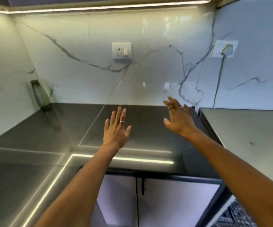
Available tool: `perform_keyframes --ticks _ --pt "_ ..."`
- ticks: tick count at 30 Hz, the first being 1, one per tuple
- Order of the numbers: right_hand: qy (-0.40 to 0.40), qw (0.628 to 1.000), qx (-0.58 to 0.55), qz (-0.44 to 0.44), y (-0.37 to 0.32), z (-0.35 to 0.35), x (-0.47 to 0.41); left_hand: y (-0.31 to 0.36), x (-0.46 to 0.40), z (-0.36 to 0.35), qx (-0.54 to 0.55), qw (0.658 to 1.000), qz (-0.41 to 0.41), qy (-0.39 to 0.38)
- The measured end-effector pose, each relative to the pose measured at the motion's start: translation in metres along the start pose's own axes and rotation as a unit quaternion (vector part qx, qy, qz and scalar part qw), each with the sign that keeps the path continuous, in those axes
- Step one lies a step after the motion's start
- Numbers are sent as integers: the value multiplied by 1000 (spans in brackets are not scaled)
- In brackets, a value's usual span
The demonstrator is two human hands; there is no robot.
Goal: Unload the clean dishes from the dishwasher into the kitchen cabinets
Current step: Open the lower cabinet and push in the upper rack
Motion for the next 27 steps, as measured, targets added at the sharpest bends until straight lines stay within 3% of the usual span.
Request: perform_keyframes --ticks 6,13,17,21,27 --pt "-60 995 -55 -51 13 -62 108 -39 115 -55 -42 989 90 -109" --pt "-41 979 -173 -98 -24 -124 174 -42 187 -78 -86 981 37 -172" --pt "-101 940 -267 -187 -45 -175 205 -38 205 -103 -123 969 -12 -213" --pt "-164 891 -331 -262 -58 -220 226 -23 197 -115 -142 968 -73 -195" --pt "-169 799 -444 -369 -71 -257 218 -9 162 -123 -161 968 -115 -152"
Point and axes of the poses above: each hand's wrist, its own x-axis away from the middle knuckle, its own z-axis out of the back of the hand, y = z × x, the point moved 8 cm from there along -x, towards the middle knuckle, and after that the axes turned 4 degrees about z, right-handed, at the moved point
